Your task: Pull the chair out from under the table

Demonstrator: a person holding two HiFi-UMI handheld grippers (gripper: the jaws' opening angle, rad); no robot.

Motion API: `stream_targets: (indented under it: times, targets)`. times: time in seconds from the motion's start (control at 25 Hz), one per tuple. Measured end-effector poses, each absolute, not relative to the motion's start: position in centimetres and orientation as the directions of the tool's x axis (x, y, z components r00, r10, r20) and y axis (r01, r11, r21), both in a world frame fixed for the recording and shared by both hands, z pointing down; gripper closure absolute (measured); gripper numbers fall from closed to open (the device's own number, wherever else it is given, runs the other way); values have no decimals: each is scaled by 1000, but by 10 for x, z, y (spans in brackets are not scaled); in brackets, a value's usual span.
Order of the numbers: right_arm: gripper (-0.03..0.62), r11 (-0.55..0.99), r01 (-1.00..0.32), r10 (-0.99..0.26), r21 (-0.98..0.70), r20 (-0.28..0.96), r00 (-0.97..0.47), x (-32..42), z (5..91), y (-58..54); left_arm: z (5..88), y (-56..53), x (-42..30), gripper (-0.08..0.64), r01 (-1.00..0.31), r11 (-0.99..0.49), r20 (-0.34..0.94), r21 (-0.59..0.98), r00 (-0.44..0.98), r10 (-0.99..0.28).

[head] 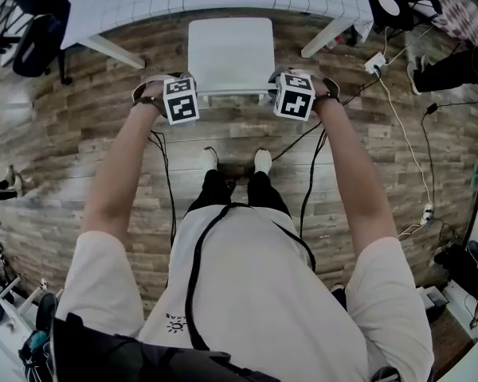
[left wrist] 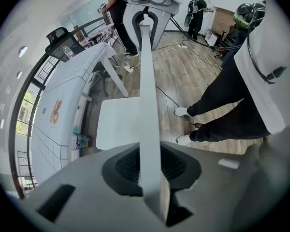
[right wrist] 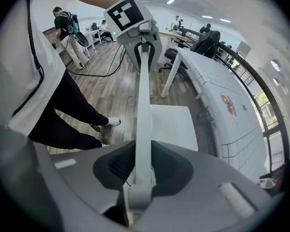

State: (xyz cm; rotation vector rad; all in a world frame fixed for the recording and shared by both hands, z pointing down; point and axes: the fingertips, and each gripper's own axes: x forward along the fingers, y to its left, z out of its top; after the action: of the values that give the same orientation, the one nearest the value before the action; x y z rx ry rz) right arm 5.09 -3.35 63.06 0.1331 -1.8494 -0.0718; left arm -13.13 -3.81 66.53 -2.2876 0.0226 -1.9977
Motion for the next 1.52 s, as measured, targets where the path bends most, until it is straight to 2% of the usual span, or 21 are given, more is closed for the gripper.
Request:
stream_targets:
  times: [0.56,1.52]
  targets:
    - [510,998,-37,-63,55,962,-267,51,633,-5,662,-13,-132,477,73,-996,987,-51,159,-39]
    - [509,999,-5,-47,47,965,-257,44,632,129,659,128,-138,476,57,-998,985,-29,174,-19]
